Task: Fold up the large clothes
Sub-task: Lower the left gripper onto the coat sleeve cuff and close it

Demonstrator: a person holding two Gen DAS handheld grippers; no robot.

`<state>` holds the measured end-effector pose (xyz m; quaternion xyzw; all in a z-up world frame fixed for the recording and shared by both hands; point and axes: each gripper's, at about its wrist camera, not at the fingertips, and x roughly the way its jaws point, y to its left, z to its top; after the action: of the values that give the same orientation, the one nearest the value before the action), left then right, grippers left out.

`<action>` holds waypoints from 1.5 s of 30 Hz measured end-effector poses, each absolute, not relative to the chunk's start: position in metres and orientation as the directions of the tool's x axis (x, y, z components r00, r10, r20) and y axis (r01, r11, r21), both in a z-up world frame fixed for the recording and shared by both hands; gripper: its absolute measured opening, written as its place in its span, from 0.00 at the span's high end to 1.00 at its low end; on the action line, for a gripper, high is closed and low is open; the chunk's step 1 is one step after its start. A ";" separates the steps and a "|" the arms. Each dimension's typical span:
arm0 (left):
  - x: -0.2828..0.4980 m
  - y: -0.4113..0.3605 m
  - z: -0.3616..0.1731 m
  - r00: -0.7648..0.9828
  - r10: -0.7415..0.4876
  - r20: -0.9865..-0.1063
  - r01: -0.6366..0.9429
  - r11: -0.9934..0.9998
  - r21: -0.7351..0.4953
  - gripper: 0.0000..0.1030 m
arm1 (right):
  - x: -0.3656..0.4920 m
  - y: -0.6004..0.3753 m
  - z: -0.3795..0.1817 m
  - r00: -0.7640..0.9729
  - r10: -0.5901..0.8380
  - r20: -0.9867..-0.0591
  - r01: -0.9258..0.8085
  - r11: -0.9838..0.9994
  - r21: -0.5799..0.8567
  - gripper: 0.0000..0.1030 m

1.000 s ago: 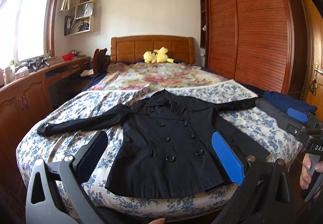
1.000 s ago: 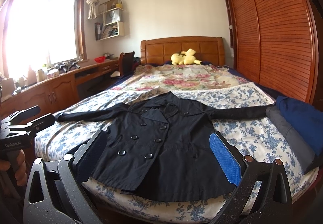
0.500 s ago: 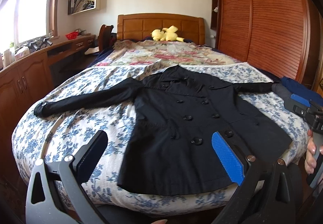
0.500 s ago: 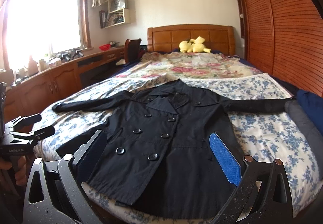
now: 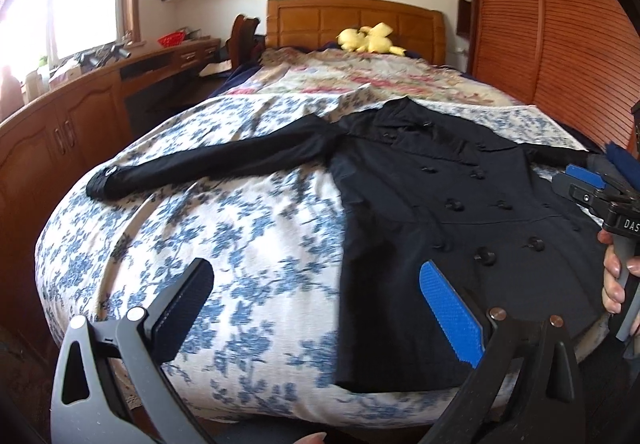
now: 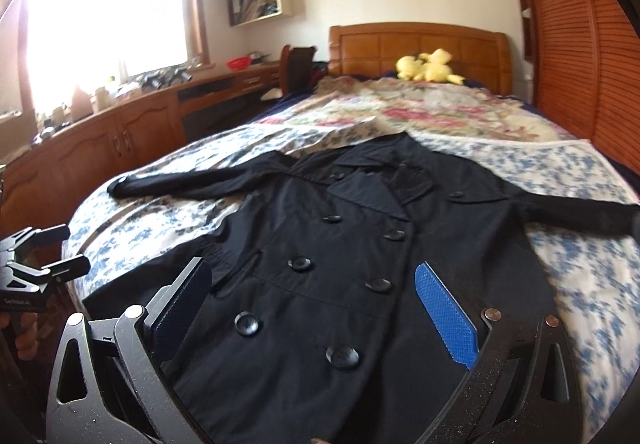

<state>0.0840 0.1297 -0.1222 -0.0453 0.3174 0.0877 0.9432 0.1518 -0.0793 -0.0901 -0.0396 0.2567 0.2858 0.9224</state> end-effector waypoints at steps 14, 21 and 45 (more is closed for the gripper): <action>0.111 0.210 -0.145 0.695 0.236 -0.679 -0.334 0.943 -0.015 0.00 | 0.205 -0.004 -0.159 0.542 0.574 -0.614 -0.690 0.721 0.065 0.00; 0.131 0.256 -0.156 0.667 0.266 -0.696 -0.380 0.925 -0.011 0.00 | 0.205 -0.008 -0.163 0.526 0.590 -0.612 -0.697 0.712 0.087 0.00; 0.202 0.468 -0.157 0.620 0.318 -0.717 -0.587 0.794 -0.156 0.15 | 0.208 -0.001 -0.171 0.542 0.539 -0.645 -0.683 0.729 0.035 0.00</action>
<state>0.2021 0.4680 -0.1573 -0.1915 0.3519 0.2571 0.8794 0.2078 -0.0015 -0.1715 -0.1109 0.3253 0.3509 0.8711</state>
